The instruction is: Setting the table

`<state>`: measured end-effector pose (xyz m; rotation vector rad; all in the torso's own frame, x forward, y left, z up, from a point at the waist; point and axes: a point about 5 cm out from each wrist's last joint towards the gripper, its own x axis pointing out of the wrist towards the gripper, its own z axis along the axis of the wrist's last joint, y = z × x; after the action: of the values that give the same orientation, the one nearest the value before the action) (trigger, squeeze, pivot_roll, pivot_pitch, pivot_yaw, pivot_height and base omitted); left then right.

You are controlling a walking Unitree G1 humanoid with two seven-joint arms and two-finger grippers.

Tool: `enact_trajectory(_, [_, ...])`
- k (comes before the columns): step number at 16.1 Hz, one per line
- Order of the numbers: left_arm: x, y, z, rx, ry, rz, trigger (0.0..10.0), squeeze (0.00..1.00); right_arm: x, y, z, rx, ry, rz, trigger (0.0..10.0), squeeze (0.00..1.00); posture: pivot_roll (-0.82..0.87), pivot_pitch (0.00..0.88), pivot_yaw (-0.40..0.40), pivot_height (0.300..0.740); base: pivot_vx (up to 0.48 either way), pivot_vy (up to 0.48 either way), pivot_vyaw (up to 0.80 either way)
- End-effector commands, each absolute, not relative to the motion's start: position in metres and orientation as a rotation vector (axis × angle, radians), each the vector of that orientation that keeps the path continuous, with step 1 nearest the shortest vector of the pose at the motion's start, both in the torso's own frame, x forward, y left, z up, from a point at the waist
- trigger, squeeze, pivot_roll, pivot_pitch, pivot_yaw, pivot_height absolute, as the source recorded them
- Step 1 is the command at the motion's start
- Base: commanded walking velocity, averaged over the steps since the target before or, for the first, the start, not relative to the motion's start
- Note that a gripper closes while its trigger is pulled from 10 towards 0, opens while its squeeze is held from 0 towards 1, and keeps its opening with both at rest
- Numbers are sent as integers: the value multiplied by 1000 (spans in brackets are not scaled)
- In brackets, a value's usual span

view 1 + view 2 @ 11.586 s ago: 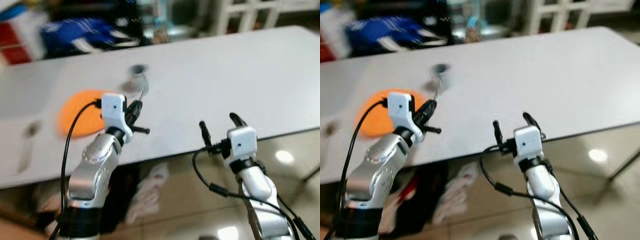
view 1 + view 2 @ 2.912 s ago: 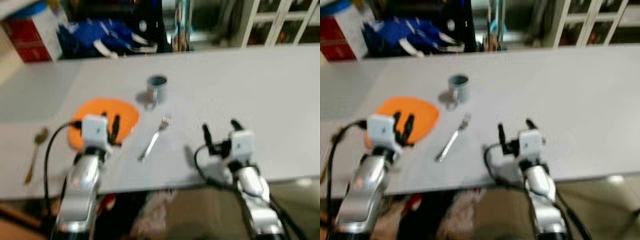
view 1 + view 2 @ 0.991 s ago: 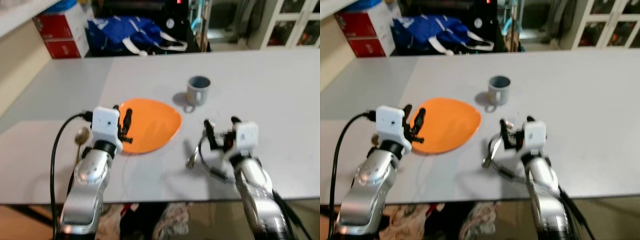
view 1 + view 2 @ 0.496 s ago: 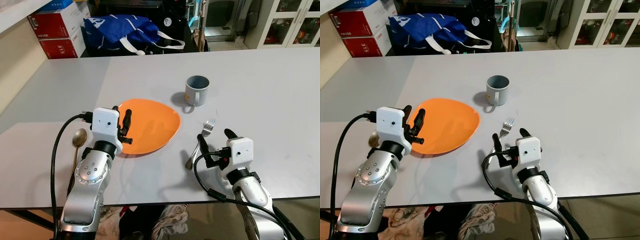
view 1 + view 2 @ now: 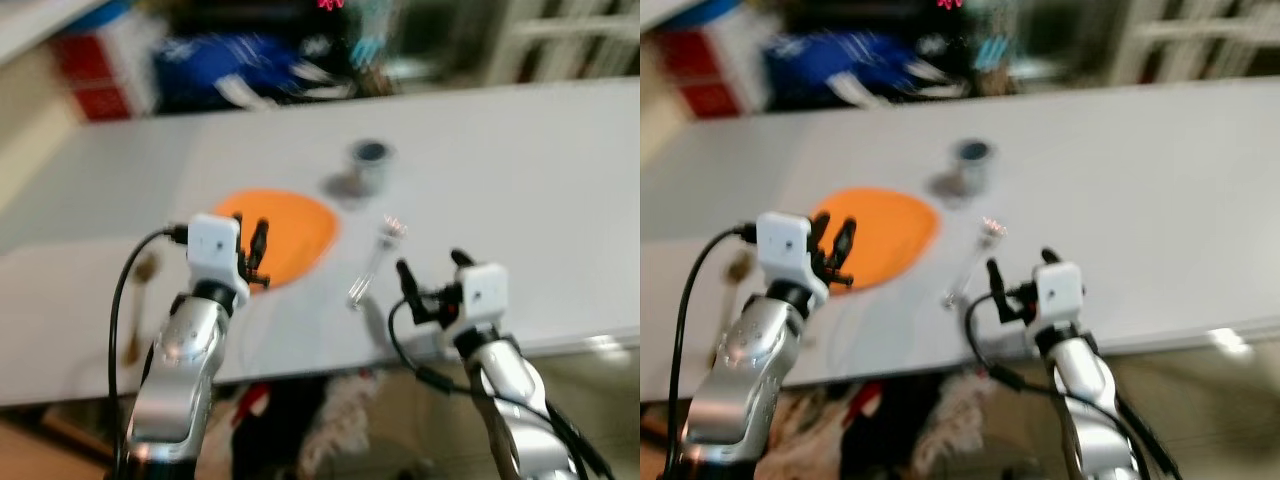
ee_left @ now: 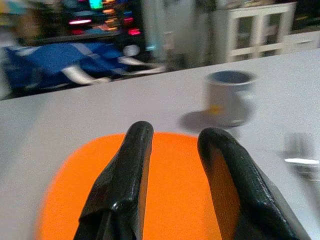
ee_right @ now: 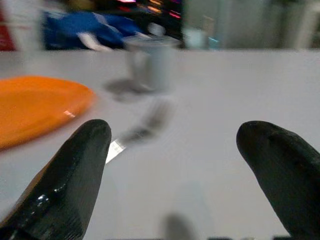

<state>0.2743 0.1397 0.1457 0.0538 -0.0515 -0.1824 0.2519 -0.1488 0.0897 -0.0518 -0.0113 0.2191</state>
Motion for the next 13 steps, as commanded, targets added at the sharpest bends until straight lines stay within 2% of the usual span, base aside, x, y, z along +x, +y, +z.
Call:
enact_trajectory(1, [275, 139, 148, 56, -60, -192, 10000, 0, 252, -148, 93, -52, -18, 218, 10000, 0, -164, 0, 99, 722, 0, 0, 0])
enact_trajectory(10, [273, 135, 148, 64, -53, -191, 10000, 0, 257, -116, 99, 56, 9, 423, 10000, 0, -153, 3, 90, 722, 0, 0, 0])
enact_trajectory(13, [273, 141, 152, 91, -53, -167, 10000, 0, 275, -110, 111, 60, -18, 468, 10000, 0, -124, 13, 80, 722, 0, 0, 0])
